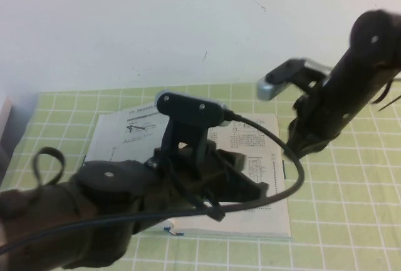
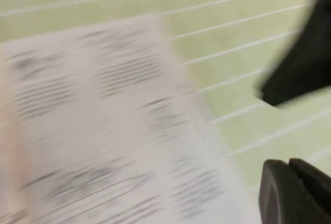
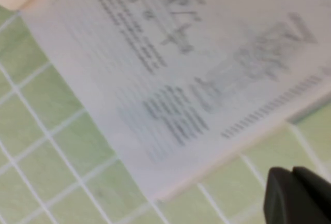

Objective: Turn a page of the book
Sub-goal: Open the closed book

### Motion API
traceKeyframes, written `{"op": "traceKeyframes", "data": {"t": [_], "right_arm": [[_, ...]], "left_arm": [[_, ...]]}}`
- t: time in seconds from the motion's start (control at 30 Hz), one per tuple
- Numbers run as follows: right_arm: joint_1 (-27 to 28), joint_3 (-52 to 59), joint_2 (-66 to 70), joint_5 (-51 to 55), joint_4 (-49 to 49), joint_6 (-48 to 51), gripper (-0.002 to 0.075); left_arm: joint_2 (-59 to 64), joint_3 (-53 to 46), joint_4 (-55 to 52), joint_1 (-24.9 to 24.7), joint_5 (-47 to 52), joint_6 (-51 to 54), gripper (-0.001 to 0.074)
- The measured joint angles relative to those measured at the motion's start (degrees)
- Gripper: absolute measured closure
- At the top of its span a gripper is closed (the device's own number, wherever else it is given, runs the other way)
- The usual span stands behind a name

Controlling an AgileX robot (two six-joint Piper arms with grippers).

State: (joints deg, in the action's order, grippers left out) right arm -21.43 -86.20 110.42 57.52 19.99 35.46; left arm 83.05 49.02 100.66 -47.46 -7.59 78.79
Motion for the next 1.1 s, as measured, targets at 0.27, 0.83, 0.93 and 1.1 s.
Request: {"op": "traceKeyframes", "data": {"t": [0.27,0.83,0.93,1.1], "right_arm": [[0.0,0.0,-17.6,2.9,-17.9,-11.3,0.0728],[0.0,9.8,-52.2,4.1,-26.6,-19.9,0.0728],[0.0,18.2,-58.8,2.9,-28.5,-21.5,0.0728],[0.0,34.1,-72.0,2.1,-35.9,-29.7,0.0728]], "left_arm": [[-10.6,0.0,-0.8,0.1,8.6,0.8,0.0738],[-18.2,-0.1,-54.5,15.9,45.5,-41.9,0.0738],[-18.6,-0.2,-64.4,17.3,45.6,-48.2,0.0738],[-24.0,-1.2,-72.3,17.6,41.5,-53.2,0.0738]]}}
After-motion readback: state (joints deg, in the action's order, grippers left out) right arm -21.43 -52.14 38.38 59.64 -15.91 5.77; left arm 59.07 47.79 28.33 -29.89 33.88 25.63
